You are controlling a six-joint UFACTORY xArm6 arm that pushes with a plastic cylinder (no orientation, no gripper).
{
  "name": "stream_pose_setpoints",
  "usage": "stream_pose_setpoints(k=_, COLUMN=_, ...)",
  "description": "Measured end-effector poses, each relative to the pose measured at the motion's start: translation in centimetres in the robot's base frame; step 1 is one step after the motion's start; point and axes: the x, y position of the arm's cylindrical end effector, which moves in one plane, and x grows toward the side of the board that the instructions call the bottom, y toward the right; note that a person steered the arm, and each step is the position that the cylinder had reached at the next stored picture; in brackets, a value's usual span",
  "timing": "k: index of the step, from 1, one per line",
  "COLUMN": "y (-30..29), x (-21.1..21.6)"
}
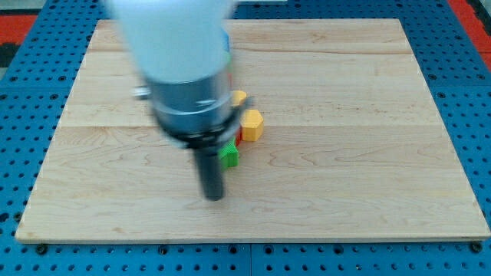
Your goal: Move yellow hexagon along with yellow heart below red star
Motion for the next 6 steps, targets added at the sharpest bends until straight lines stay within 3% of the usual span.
stream_pose_setpoints(k=1, y=3.7, x=-3.2)
stream_pose_setpoints(k=2, y=3.2, x=-9.3)
stream_pose_setpoints(k=4, y=2.0, x=-9.6)
stream_pose_setpoints(k=5, y=7.6, x=-10.0)
stream_pose_setpoints(k=6, y=7.0, x=-10.7)
